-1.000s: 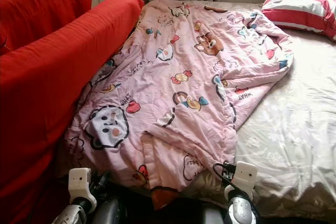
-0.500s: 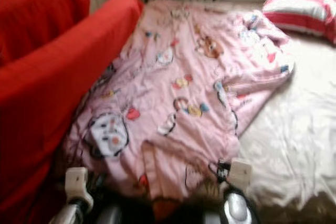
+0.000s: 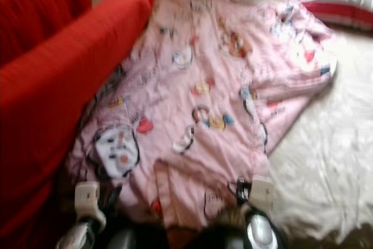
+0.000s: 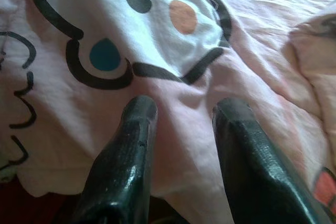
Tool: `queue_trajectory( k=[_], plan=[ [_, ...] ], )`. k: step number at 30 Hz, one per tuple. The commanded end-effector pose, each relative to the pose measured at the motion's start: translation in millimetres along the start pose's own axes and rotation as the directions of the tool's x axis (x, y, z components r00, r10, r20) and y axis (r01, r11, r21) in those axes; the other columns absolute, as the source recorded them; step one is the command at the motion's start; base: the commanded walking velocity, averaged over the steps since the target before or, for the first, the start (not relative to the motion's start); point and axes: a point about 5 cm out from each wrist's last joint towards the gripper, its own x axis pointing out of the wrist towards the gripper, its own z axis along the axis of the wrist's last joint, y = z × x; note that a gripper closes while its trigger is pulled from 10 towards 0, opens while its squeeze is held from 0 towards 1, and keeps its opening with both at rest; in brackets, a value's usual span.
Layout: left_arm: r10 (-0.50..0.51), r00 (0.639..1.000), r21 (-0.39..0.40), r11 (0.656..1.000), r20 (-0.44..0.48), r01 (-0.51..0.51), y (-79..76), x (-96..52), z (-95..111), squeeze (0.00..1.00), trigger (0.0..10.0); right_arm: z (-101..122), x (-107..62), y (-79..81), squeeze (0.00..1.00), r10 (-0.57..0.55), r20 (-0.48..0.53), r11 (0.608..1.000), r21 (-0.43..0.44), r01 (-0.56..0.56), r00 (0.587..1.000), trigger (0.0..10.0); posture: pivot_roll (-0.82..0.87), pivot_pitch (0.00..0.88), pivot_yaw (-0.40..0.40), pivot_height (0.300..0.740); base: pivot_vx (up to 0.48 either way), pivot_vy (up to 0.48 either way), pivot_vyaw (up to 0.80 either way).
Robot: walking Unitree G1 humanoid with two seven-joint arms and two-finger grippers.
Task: Clean up the room
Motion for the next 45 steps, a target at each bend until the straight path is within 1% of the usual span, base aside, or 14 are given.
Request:
queue_trajectory(
  k=[1,7,9,11,15,24,28,31,35,36,37,38,41,45],
  plan=[
    [0.019,0.999,0.003,1.000,-0.033,-0.019,5.2,-7.3,-9,0.00,10.0,-12,-5.6,-0.4,0.00,0.005,-0.053,1.000,-0.007,-0.006,0.999,10.0,-0.04,0.214,0.043,0.600,0.000,0.000,0.00],
    [0.015,0.999,0.005,1.000,-0.034,-0.015,5.2,-7.7,-10,0.00,10.0,-15,-6.1,-2.1,0.00,0.017,-0.072,1.000,-0.002,-0.017,0.997,10.0,-0.04,0.210,0.045,0.600,0.000,0.000,0.00],
    [0.013,0.999,0.006,1.000,-0.032,-0.012,4.6,-7.6,-9,0.00,10.0,-18,-6.4,0.0,0.00,0.050,-0.099,0.999,0.011,-0.049,0.994,10.0,-0.04,0.208,0.045,0.600,0.000,0.000,0.00],
    [0.012,0.999,0.006,1.000,-0.031,-0.012,4.5,-7.6,-9,0.00,10.0,-18,-6.5,0.3,0.00,0.055,-0.103,0.998,0.015,-0.054,0.993,10.0,-0.04,0.208,0.045,0.600,0.000,0.000,0.00],
    [0.010,0.999,0.007,1.000,-0.033,-0.010,4.2,-7.6,-9,0.00,10.0,-20,-4.6,-1.6,0.00,0.065,-0.150,0.998,-0.017,-0.068,0.987,10.0,-0.04,0.212,0.046,0.600,0.000,0.000,0.00],
    [0.010,0.999,0.007,1.000,-0.034,-0.010,4.3,-7.4,-9,0.00,10.0,-15,2.2,-1.4,0.00,0.108,-0.191,0.994,0.013,-0.108,0.976,10.0,-0.03,0.225,0.049,0.600,0.000,0.000,0.00],
    [0.012,0.999,0.008,1.000,-0.035,-0.011,5.0,-7.8,-9,0.00,10.0,-21,1.3,-4.8,0.00,0.079,-0.260,0.995,0.076,-0.061,0.962,10.0,-0.02,0.230,0.051,0.600,0.000,0.000,0.00],
    [0.012,0.999,0.009,1.000,-0.036,-0.011,5.2,-8.1,-9,0.00,10.0,-32,-3.2,-6.6,0.00,0.062,-0.337,0.990,0.137,-0.016,0.939,10.0,-0.02,0.231,0.053,0.600,0.000,0.000,0.00],
    [0.011,0.999,0.010,1.000,-0.037,-0.011,5.5,-8.5,-9,0.00,10.0,-40,-8.4,-4.3,0.00,0.083,-0.373,0.987,0.158,-0.025,0.924,10.0,-0.02,0.235,0.056,0.600,0.000,0.000,0.00],
    [0.011,0.999,0.010,1.000,-0.037,-0.011,5.7,-8.6,-9,0.00,10.0,-41,-9.0,-3.4,0.00,0.090,-0.371,0.986,0.162,-0.031,0.924,9.4,-0.01,0.235,0.056,0.600,0.000,0.000,0.00],
    [0.011,0.999,0.011,1.000,-0.037,-0.011,5.9,-8.7,-9,0.00,10.0,-41,-9.4,-2.8,0.00,0.094,-0.370,0.986,0.165,-0.034,0.924,4.2,-0.01,0.236,0.057,0.600,0.000,0.000,0.00],
    [0.011,0.999,0.012,1.000,-0.038,-0.011,6.1,-8.9,-9,0.00,10.0,-41,-9.5,-2.3,0.00,0.097,-0.368,0.985,0.171,-0.035,0.925,0.0,-0.01,0.237,0.057,0.600,0.000,0.000,0.00],
    [0.012,0.999,0.014,1.000,-0.041,-0.011,6.8,-9.2,-9,0.00,10.0,-39,-8.2,-0.3,0.00,0.111,-0.349,0.980,0.192,-0.045,0.930,0.0,-0.01,0.237,0.059,0.600,0.000,0.000,0.00],
    [0.010,0.999,0.015,1.000,-0.044,-0.009,6.7,-9.5,-10,0.00,10.0,-36,-6.3,0.8,0.00,0.117,-0.340,0.980,0.193,-0.053,0.933,0.0,-0.02,0.237,0.059,0.600,0.000,0.000,0.00]
  ],
)
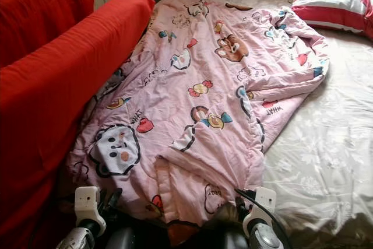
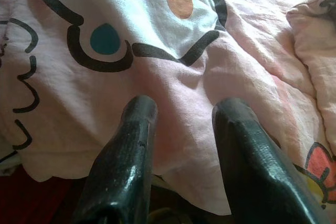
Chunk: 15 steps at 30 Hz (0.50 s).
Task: Clean up the room
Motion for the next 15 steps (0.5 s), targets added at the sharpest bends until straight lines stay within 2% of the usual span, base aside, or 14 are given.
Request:
queue_trajectory(
  k=[1,15],
  plan=[
    [0.009,1.000,0.012,1.000,-0.029,-0.009,4.9,-5.3,-6,0.00,10.0,-19,-4.5,0.2,0.00,-0.001,-0.071,1.000,0.016,0.002,0.997,0.0,-0.02,0.237,0.059,0.600,0.000,0.000,0.00],
    [0.011,0.999,0.012,1.000,-0.033,-0.010,4.1,-6.0,-7,0.00,10.0,-1,-1.5,-0.8,0.00,-0.018,0.031,1.000,-0.018,0.018,0.999,0.0,-0.02,0.233,0.054,0.600,0.000,0.000,0.00]
  ],
)
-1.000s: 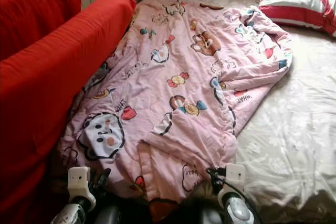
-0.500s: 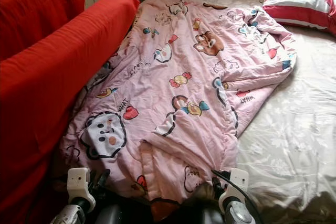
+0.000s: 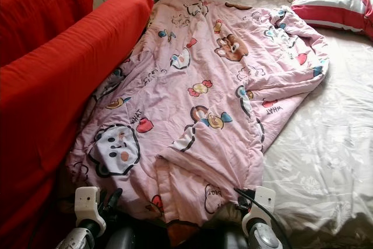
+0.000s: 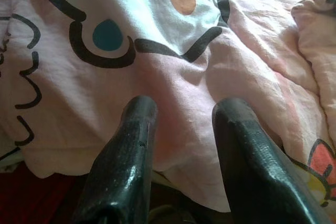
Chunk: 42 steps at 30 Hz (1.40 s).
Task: Clean up the room
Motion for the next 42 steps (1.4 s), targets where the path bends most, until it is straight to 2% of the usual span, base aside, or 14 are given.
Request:
queue_trajectory(
  k=[1,13,18,21,24,25,26,32,42],
  plan=[
    [0.011,0.999,0.011,1.000,-0.030,-0.010,4.2,-5.4,-6,0.00,10.0,-5,-1.9,-1.3,0.00,-0.011,-0.009,1.000,0.007,0.012,1.000,0.0,-0.02,0.233,0.054,0.600,0.000,0.000,0.00],
    [0.007,0.999,0.008,1.000,-0.032,-0.006,2.7,-5.9,-8,0.00,10.0,-4,-2.5,1.0,0.00,0.000,0.026,1.000,-0.008,0.000,1.000,0.0,-0.03,0.212,0.047,0.600,0.000,0.000,0.00],
    [0.006,0.999,0.006,1.000,-0.033,-0.006,1.5,-7.3,-9,0.00,10.0,-2,-5.1,-0.5,0.00,0.002,0.082,1.000,-0.023,0.000,0.997,0.0,-0.04,0.201,0.039,0.600,0.000,0.000,0.00],
    [0.007,0.999,0.003,1.000,-0.032,-0.007,0.7,-7.8,-10,0.00,10.0,1,-8.2,-0.7,0.00,0.015,0.142,0.994,-0.106,0.001,0.990,0.0,-0.04,0.194,0.035,0.600,0.000,0.000,0.00],
    [0.008,0.999,0.001,1.000,-0.031,-0.008,0.3,-8.0,-10,0.00,10.0,4,-10.9,1.3,0.00,0.035,0.197,0.991,-0.130,-0.009,0.980,0.0,-0.04,0.191,0.033,0.600,0.000,0.000,0.00],
    [0.007,0.999,0.000,1.000,-0.031,-0.007,0.2,-8.1,-11,0.00,10.0,6,-12.7,1.5,0.00,0.036,0.229,0.992,-0.129,-0.007,0.973,10.0,-0.04,0.189,0.033,0.600,0.000,0.000,0.00],
    [0.007,0.999,0.000,1.000,-0.031,-0.007,0.0,-8.2,-11,0.00,10.0,9,-15.6,1.8,0.00,0.040,0.274,0.993,-0.119,-0.007,0.961,10.0,-0.05,0.186,0.031,0.600,0.000,0.000,0.00],
    [0.008,1.000,-0.004,1.000,-0.031,-0.008,-0.6,-7.3,-11,0.00,10.0,15,-22.8,1.3,0.00,0.042,0.357,0.993,-0.114,0.000,0.933,10.0,-0.06,0.187,0.030,0.610,0.000,0.000,0.00],
    [0.015,1.000,-0.007,1.000,-0.025,-0.015,-0.2,-5.8,-9,0.00,10.0,25,-22.3,5.5,0.00,0.037,0.387,0.993,-0.117,0.009,0.921,10.0,-0.05,0.202,0.027,0.670,0.000,0.000,0.00]
  ],
)
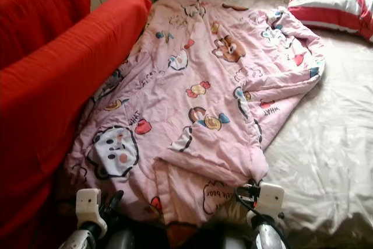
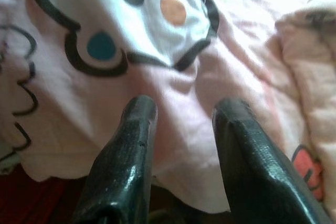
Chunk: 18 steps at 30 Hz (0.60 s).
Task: Clean up the room
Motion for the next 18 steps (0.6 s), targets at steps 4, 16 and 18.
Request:
queue_trajectory(
  k=[4,16,18],
  plan=[
    [0.016,1.000,0.002,1.000,-0.019,-0.016,2.7,-3.9,-5.7,0.00,10.0,-1.1,-2.1,1.0,0.00,-0.004,-0.007,1.000,0.002,0.004,1.000,10.0,-0.05,0.208,0.027,0.695,0.000,0.000,0.00],
    [0.022,1.000,-0.001,1.000,-0.013,-0.022,3.8,-3.4,-4.8,0.00,10.0,3.4,-2.3,-0.9,0.00,-0.014,0.012,1.000,-0.003,0.014,1.000,10.0,-0.05,0.212,0.026,0.740,0.000,0.000,0.00],
    [0.021,1.000,-0.002,1.000,-0.012,-0.021,3.6,-3.3,-4.8,0.00,10.0,4.1,-2.0,-0.7,0.00,-0.014,0.015,1.000,-0.003,0.014,1.000,10.0,-0.05,0.213,0.025,0.740,0.000,0.000,0.00]
  ],
)
